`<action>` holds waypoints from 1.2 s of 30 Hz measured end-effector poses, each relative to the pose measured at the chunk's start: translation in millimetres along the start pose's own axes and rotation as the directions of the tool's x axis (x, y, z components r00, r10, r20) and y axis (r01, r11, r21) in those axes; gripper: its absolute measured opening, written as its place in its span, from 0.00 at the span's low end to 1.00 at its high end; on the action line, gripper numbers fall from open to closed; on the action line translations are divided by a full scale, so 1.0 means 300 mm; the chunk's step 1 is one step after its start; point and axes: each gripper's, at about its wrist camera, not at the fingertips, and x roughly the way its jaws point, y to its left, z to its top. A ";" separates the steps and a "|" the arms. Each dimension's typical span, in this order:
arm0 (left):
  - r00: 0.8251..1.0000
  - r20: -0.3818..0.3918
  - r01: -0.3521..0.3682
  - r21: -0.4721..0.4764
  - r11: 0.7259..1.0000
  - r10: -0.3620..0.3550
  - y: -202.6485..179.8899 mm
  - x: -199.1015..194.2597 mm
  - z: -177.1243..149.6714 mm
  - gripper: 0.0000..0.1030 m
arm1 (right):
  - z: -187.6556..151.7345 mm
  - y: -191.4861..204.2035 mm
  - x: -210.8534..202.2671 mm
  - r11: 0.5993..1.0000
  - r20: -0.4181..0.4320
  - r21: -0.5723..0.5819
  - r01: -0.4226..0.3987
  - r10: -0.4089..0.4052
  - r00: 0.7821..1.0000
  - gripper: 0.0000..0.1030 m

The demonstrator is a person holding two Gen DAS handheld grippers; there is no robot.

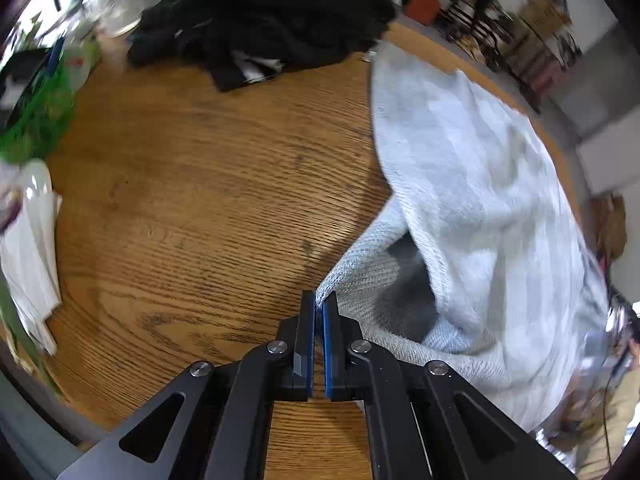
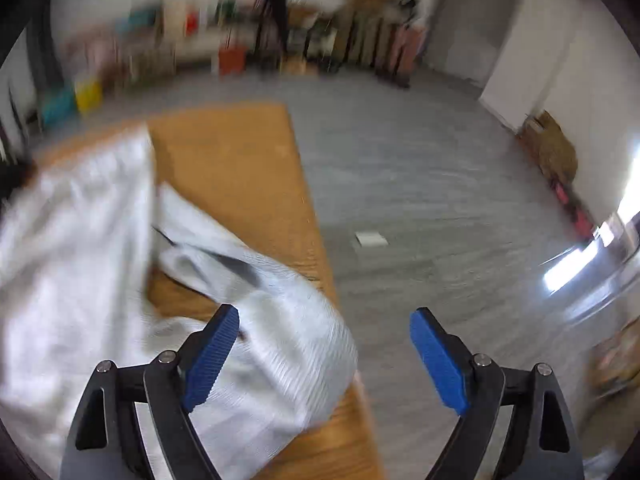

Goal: Fold clothes

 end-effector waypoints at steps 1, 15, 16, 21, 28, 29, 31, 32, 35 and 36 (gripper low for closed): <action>1.000 -0.006 0.003 -0.011 1.000 -0.003 0.008 0.006 -0.002 0.03 | 0.037 0.027 0.061 0.999 -0.035 -0.038 0.039 -0.040 0.999 0.84; 1.000 -0.015 0.011 -0.019 1.000 -0.011 0.003 -0.007 -0.037 0.03 | 0.123 0.164 0.282 0.998 -0.174 -0.013 0.061 -0.062 0.983 0.06; 1.000 -0.015 0.016 -0.022 1.000 -0.016 0.006 -0.010 -0.041 0.03 | 0.120 0.135 0.264 0.997 -0.159 0.024 0.070 -0.065 0.985 0.06; 1.000 -0.007 0.019 -0.019 1.000 -0.019 0.004 -0.028 -0.058 0.03 | 0.108 -0.052 0.149 0.965 -0.072 0.223 0.139 -0.126 0.990 0.05; 0.998 0.008 0.055 -0.050 0.997 -0.055 0.042 -0.058 -0.092 0.03 | -0.044 -0.463 -0.065 0.814 0.002 0.570 0.114 -0.141 0.990 0.04; 0.998 0.006 0.062 -0.059 0.996 -0.062 0.058 -0.065 -0.100 0.03 | -0.071 -0.495 -0.084 0.796 0.013 0.597 0.101 -0.135 0.991 0.04; 0.996 0.004 0.084 -0.071 0.994 -0.084 0.117 -0.097 -0.142 0.03 | -0.123 -0.559 -0.120 0.758 0.033 0.648 0.074 -0.125 0.992 0.04; 0.996 0.003 0.094 -0.077 0.993 -0.094 0.147 -0.113 -0.163 0.03 | -0.132 -0.589 -0.121 0.748 0.040 0.661 0.068 -0.126 0.991 0.04; 0.995 -0.002 0.095 -0.075 0.993 -0.095 0.149 -0.132 -0.184 0.03 | -0.144 -0.589 -0.147 0.737 0.059 0.675 0.046 -0.116 0.992 0.04; 0.996 -0.002 0.087 -0.068 0.994 -0.088 0.141 -0.127 -0.181 0.03 | -0.134 -0.586 -0.152 0.747 0.070 0.664 0.037 -0.111 0.991 0.04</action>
